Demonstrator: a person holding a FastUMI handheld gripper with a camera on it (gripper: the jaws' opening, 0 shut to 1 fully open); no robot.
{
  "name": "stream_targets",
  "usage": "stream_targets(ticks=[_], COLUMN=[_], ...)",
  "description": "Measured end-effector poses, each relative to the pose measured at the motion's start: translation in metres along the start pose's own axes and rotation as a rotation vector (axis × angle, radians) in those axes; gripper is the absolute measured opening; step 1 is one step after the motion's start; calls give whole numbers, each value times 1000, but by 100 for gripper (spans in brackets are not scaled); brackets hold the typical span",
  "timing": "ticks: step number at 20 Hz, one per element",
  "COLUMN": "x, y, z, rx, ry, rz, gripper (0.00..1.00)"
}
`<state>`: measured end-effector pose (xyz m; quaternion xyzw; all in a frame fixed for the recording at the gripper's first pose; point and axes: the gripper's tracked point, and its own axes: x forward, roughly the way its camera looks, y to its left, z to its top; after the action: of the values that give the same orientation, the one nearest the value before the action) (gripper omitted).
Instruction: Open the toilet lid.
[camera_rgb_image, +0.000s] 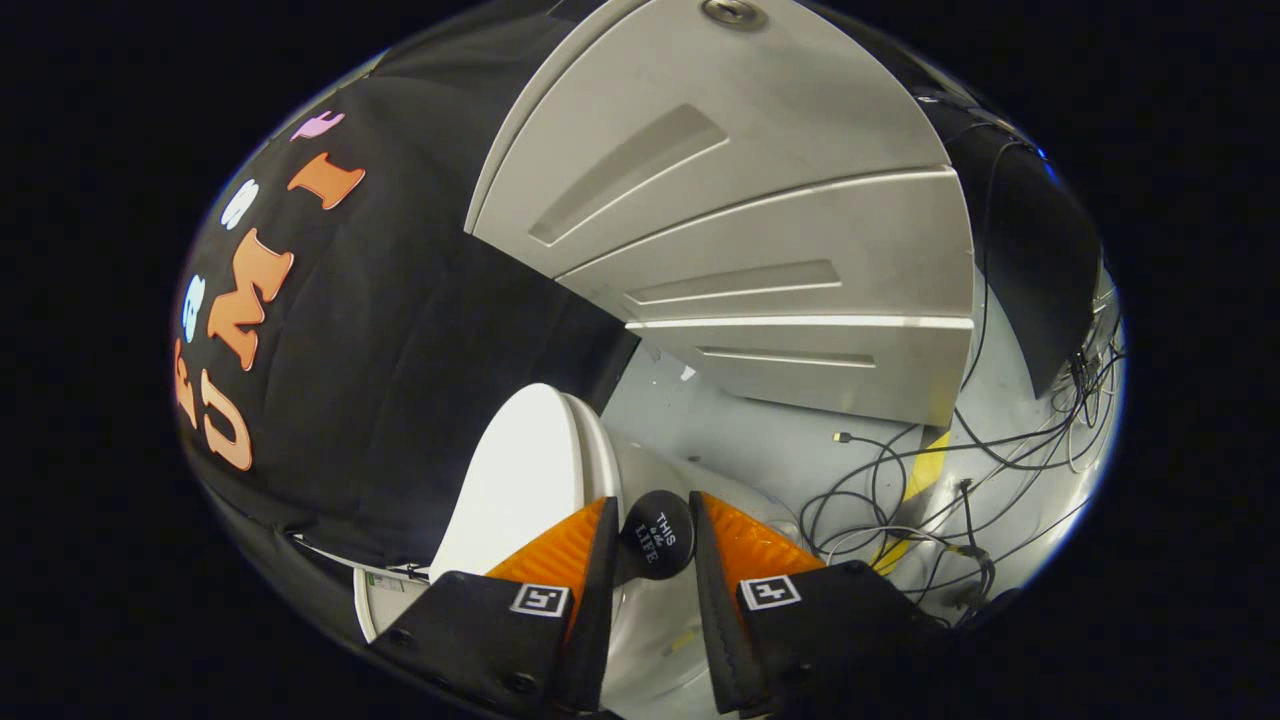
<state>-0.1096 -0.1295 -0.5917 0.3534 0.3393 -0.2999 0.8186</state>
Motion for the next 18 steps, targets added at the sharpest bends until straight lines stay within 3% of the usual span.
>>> stream_targets(ticks=[1,4,6,9,12,18], x=[3,-4,-10,-4,-7,-40], y=[-2,-2,4,9,20,67], z=[1,3,1,12,20,37], rx=[-10,31,81,46,-19,-33], ry=[-2,15,34,-33,-70,-117], rz=[-4,15,24,7,-3,93], gripper=[48,42,26,18,17,12])
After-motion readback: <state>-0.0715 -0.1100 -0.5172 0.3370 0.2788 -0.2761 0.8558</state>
